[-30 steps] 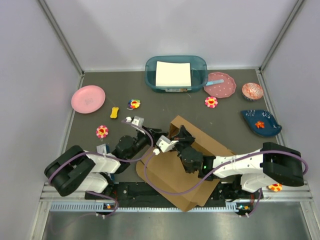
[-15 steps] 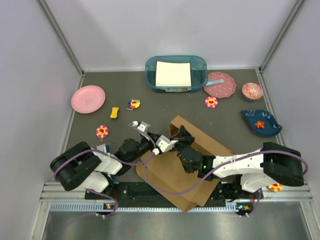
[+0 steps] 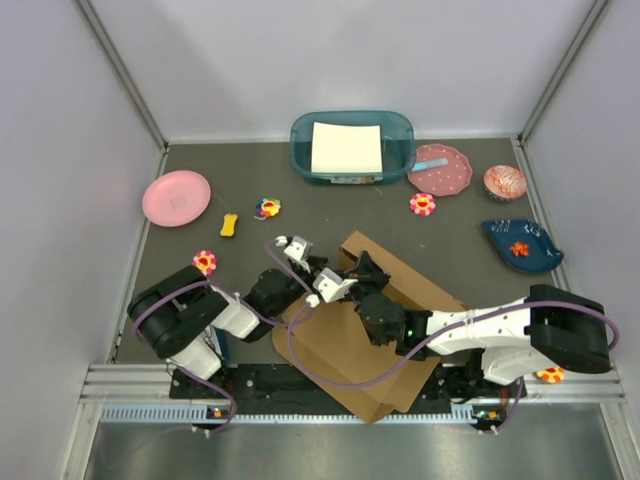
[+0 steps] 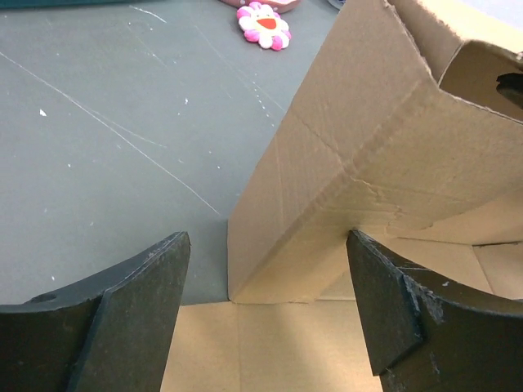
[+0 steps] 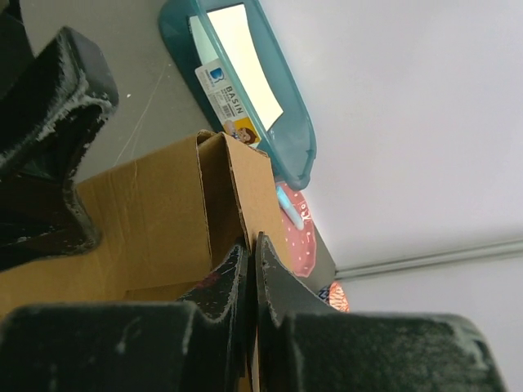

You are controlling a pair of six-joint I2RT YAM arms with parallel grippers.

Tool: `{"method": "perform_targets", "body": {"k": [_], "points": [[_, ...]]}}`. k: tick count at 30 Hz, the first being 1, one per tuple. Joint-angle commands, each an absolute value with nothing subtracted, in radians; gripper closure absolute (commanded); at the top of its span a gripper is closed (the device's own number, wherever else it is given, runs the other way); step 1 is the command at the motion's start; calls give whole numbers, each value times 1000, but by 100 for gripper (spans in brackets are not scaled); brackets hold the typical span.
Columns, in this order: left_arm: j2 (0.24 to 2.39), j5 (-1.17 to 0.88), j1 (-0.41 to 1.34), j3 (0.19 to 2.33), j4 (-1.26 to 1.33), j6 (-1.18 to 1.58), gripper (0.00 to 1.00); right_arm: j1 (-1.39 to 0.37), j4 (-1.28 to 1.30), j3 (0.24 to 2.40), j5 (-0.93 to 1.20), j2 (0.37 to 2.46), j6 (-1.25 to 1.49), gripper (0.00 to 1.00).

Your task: Fold the paper box

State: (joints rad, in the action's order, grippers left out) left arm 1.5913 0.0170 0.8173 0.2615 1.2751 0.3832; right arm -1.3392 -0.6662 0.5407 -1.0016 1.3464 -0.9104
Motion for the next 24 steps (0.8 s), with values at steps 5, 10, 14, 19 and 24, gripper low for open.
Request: {"method": "perform_targets", "body": {"k": [5, 10, 14, 19, 24], "points": [[1641, -24, 810, 382, 1427, 308, 17, -1364, -531, 537, -931, 1368, -756, 100], [1706, -61, 808, 413, 1506, 313, 18, -1365, -520, 538, -923, 1370, -750, 100], [1756, -80, 807, 434, 1571, 324, 19, -1365, -511, 540, -919, 1374, -744, 100], [1808, -86, 795, 471, 1609, 336, 25, -1364, -489, 543, -913, 1371, -730, 100], [1812, -71, 776, 465, 1628, 371, 71, -1364, -479, 546, -913, 1367, -727, 100]]}}
